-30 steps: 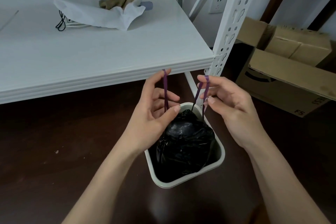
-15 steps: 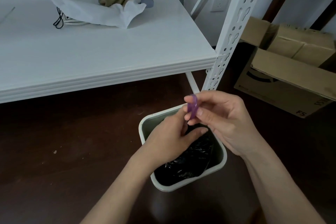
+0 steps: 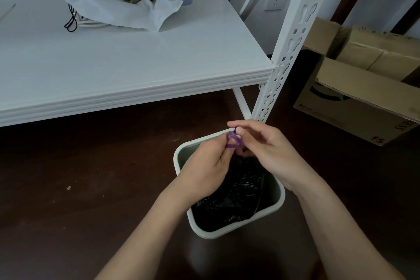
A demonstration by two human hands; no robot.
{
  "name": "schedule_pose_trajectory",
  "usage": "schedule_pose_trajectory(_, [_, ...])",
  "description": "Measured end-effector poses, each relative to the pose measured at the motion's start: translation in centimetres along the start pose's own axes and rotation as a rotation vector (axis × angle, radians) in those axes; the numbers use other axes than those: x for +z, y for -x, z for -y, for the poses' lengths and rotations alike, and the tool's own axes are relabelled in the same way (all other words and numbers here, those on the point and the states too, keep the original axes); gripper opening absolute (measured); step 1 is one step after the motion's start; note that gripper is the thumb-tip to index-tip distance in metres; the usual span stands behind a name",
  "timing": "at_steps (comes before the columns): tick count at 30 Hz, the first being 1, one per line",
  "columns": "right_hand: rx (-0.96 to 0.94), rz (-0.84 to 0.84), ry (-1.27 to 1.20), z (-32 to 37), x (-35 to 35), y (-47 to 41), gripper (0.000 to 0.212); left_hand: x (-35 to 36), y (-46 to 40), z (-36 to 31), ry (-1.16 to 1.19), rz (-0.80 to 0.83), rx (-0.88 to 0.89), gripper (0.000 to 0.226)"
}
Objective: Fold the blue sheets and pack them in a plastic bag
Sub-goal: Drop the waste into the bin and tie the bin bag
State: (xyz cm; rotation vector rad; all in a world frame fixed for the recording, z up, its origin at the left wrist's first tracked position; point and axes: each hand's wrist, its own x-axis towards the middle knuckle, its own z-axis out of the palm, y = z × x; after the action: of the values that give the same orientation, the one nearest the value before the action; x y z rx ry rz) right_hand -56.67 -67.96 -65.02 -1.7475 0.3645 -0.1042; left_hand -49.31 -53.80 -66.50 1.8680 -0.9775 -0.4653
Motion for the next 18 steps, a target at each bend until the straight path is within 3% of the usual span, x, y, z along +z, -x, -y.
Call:
schedule_pose_trajectory(4, [-0.079, -0.108, -0.029, 0.1, 0.3, -0.1, 0.012, -0.2, 0.0, -0.4, 0.005, -0.021, 0.001, 0.031])
schedule_pose_trajectory(11, [-0.231, -0.420, -0.283, 0.7, -1.2, 0.0, 0.014, -0.7, 0.3, -0.5, 0.280, -0.108, 0.028, 0.035])
schedule_pose_trajectory(18, [-0.407, -0.512, -0.299, 1.4, -1.9, 0.4, 0.016, -1.2, 0.0, 0.2, 0.366, -0.107, -0.081, 0.037])
